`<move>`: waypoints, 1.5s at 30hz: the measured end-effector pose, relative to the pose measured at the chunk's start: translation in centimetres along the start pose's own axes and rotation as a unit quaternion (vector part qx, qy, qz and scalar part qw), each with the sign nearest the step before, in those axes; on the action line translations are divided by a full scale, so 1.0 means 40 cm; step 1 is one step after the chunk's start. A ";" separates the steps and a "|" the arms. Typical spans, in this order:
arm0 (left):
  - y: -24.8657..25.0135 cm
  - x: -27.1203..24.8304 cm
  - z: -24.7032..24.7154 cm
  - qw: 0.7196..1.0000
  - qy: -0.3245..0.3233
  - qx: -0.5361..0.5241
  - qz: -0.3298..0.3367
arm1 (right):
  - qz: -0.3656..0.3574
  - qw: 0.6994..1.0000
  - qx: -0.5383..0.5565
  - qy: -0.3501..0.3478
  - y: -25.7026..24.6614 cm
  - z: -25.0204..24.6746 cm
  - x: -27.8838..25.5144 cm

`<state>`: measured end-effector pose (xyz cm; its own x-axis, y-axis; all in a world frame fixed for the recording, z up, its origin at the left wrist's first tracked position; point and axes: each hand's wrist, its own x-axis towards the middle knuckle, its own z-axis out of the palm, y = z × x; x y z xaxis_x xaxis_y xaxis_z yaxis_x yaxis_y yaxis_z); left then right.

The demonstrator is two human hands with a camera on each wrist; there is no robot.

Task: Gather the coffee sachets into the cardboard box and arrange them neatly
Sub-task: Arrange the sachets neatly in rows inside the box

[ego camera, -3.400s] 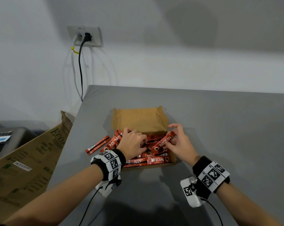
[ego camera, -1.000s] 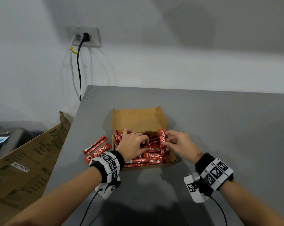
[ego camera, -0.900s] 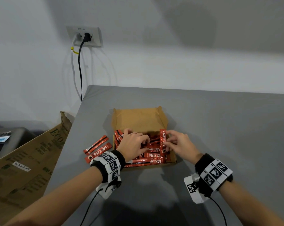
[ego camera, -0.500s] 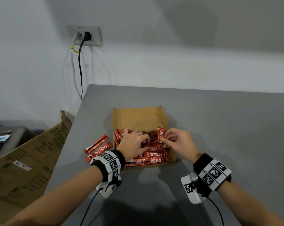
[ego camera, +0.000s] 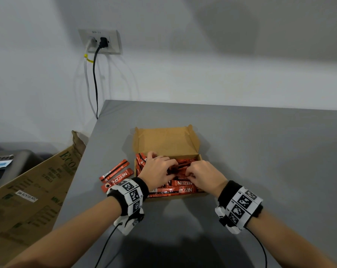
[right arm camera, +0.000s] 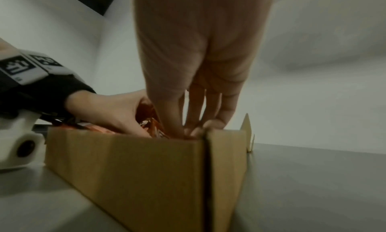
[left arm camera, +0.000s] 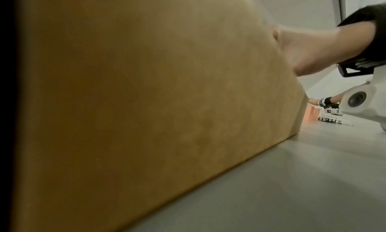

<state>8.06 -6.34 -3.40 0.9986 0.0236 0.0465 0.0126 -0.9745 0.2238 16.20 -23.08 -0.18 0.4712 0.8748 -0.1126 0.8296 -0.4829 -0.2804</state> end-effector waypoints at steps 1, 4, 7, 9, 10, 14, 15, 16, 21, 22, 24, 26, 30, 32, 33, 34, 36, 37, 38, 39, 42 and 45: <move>-0.001 0.000 0.000 1.000 -0.003 0.002 0.001 | 0.007 1.000 -0.004 0.000 -0.003 0.001 0.005; -0.005 0.000 0.001 1.000 -0.009 -0.002 0.005 | 0.032 0.999 -0.002 -0.016 -0.009 0.002 0.018; -0.007 -0.002 0.001 1.000 -0.006 -0.006 0.013 | 0.035 0.999 -0.012 -0.039 -0.013 0.008 0.034; -0.008 -0.004 0.000 1.000 -0.001 -0.010 0.017 | 0.034 0.998 -0.014 -0.045 -0.015 0.011 0.038; -0.008 -0.005 -0.001 1.000 0.000 -0.011 0.018 | 0.032 0.998 -0.015 -0.047 -0.014 0.013 0.037; -0.005 -0.002 -0.003 1.000 -0.017 0.003 0.009 | 0.024 0.999 -0.015 -0.035 -0.011 0.020 0.029; -0.003 -0.001 -0.002 1.000 -0.020 0.005 0.007 | 0.023 0.999 -0.011 -0.031 -0.010 0.022 0.028; -0.002 0.001 -0.001 1.000 -0.021 0.007 0.005 | 0.021 0.999 -0.004 -0.027 -0.009 0.022 0.026; 0.004 0.004 0.001 1.000 -0.018 0.009 -0.005 | 0.050 0.995 0.082 0.040 0.019 0.004 0.009; 0.003 0.003 0.001 1.000 -0.017 0.007 -0.005 | 0.055 0.992 0.088 0.069 0.029 -0.003 0.002; 0.003 0.003 0.003 1.000 -0.015 -0.001 -0.004 | 0.063 0.991 0.060 0.097 0.046 -0.019 -0.013; 0.003 0.003 0.003 1.000 -0.017 0.000 -0.005 | 0.055 0.996 0.031 0.067 0.050 -0.026 -0.030; 0.003 0.002 0.004 1.000 -0.014 0.001 -0.007 | 0.027 0.998 0.020 -0.045 0.026 -0.007 -0.048; 0.004 0.002 0.004 1.000 -0.013 0.001 -0.007 | 0.032 0.996 -0.015 -0.079 0.012 0.009 -0.043; 0.005 0.002 0.004 1.000 -0.012 0.001 -0.008 | 0.033 0.995 -0.028 -0.089 0.006 0.016 -0.038; 0.005 0.002 0.004 1.000 -0.013 0.002 -0.009 | 0.032 0.994 -0.035 -0.094 0.000 0.020 -0.032; 0.004 0.002 0.004 1.000 -0.013 0.004 -0.010 | 0.025 0.994 -0.042 -0.099 -0.005 0.025 -0.020; 0.004 0.002 0.005 1.000 -0.013 0.004 -0.011 | 0.022 0.993 -0.048 -0.104 -0.006 0.025 -0.014; 0.005 0.002 0.005 1.000 -0.012 0.003 -0.011 | 0.021 0.992 -0.054 -0.109 -0.007 0.023 -0.010; 0.005 0.002 0.005 1.000 -0.011 0.003 -0.010 | 0.021 0.991 -0.060 -0.115 -0.009 0.021 -0.006; 0.006 0.001 0.004 1.000 -0.007 0.001 -0.011 | 0.007 0.990 -0.079 -0.116 -0.019 0.019 0.005; 0.007 0.001 0.003 1.000 -0.007 0.005 -0.011 | -0.013 0.989 -0.098 -0.106 -0.026 0.025 0.010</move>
<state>8.11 -6.63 -3.47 0.9987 0.0417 0.0284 0.0346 -0.9759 0.2156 15.24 -22.20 -0.90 0.3923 0.8654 -0.3116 0.8928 -0.4398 -0.0973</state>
